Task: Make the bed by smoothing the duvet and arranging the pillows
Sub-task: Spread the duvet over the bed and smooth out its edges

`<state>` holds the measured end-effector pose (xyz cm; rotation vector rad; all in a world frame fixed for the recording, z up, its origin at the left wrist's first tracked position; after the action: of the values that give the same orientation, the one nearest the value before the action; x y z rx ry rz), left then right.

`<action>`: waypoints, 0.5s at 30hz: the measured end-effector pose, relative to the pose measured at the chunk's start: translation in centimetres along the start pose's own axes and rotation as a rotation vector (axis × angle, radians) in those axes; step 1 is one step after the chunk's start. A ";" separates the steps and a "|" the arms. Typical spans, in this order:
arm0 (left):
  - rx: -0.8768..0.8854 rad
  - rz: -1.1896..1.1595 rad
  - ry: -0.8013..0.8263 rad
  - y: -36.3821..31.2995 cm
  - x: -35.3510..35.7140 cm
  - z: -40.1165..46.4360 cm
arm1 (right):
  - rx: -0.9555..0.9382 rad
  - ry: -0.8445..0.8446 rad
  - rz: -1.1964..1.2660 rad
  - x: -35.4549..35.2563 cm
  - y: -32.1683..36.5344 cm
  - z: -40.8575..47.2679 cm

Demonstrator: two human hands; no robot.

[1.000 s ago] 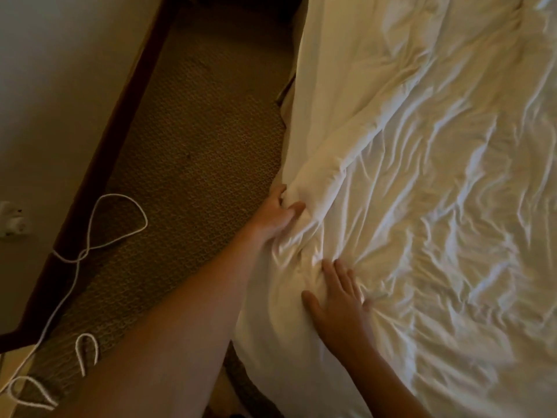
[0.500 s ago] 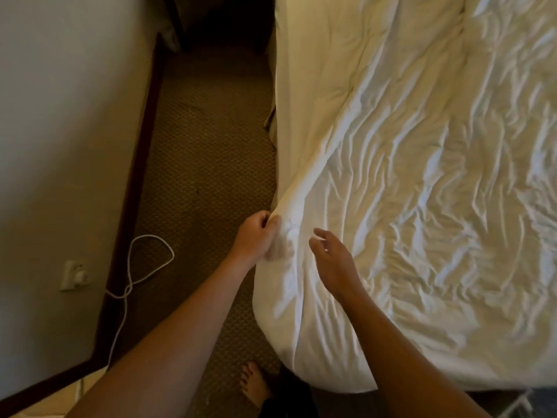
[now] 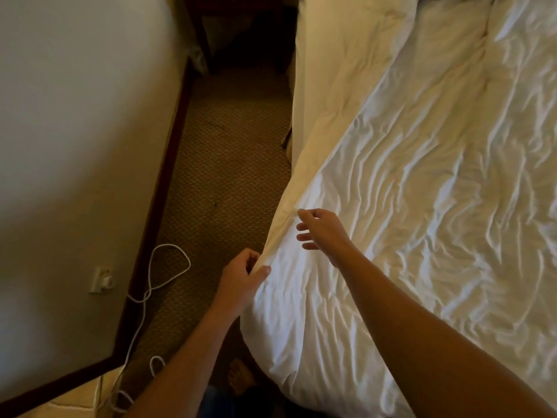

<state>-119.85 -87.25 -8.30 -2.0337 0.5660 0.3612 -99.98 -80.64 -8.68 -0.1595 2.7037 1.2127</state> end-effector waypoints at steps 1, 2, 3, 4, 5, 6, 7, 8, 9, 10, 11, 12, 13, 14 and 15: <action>0.012 0.012 0.003 -0.1 -0.1 0.0 | 0.007 -0.001 -0.007 0.3 0.2 0.6; 0.027 0.027 0.008 -0.2 -0.3 0.1 | 0.011 -0.009 -0.014 0.7 0.4 1.3; 0.041 0.043 0.020 -0.2 -0.5 0.3 | 0.016 -0.025 -0.024 1.1 0.7 2.1; 0.056 0.055 0.037 -0.1 -0.6 0.6 | 0.019 -0.051 -0.029 1.4 1.1 2.9; 0.070 0.064 0.059 0.1 -0.7 0.9 | 0.024 -0.083 -0.032 1.7 1.6 3.7; 0.082 0.069 0.084 0.5 -0.9 1.3 | 0.027 -0.120 -0.035 1.8 2.0 4.5; 0.091 0.071 0.107 1.0 -1.1 1.7 | 0.031 -0.155 -0.044 2.0 2.5 5.3; 0.101 0.068 0.131 1.6 -1.4 2.0 | 0.035 -0.185 -0.050 2.2 3.0 5.9; 0.107 0.059 0.160 2.1 -1.8 2.4 | 0.041 -0.210 -0.051 2.4 3.4 6.5; 0.106 0.043 0.191 2.7 -2.2 2.8 | 0.049 -0.227 -0.048 2.8 3.7 7.1; 0.095 0.027 0.222 3.4 -2.6 3.2 | 0.062 -0.237 -0.050 3.5 3.9 7.6; 0.080 0.025 0.252 4.1 -3.2 3.7 | 0.074 -0.241 -0.054 4.2 4.1 8.0; 0.070 0.031 0.280 4.7 -3.7 4.2 | 0.085 -0.242 -0.059 5.1 4.2 8.4; 0.068 0.043 0.309 5.1 -4.2 4.7 | 0.088 -0.243 -0.059 6.1 4.3 8.8; 0.063 0.050 0.343 5.6 -4.7 5.2 | 0.086 -0.245 -0.056 7.1 4.6 9.3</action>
<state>-126.92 -83.97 -12.77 -2.0350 0.8277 0.0205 -106.67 -70.85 -12.81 -0.0699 2.5154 1.0244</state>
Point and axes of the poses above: each hand's wrist, its own z-axis towards the middle knuckle, its own x-axis out of the palm, y = z × x, the point moved 8 cm from there along z, towards the middle knuckle
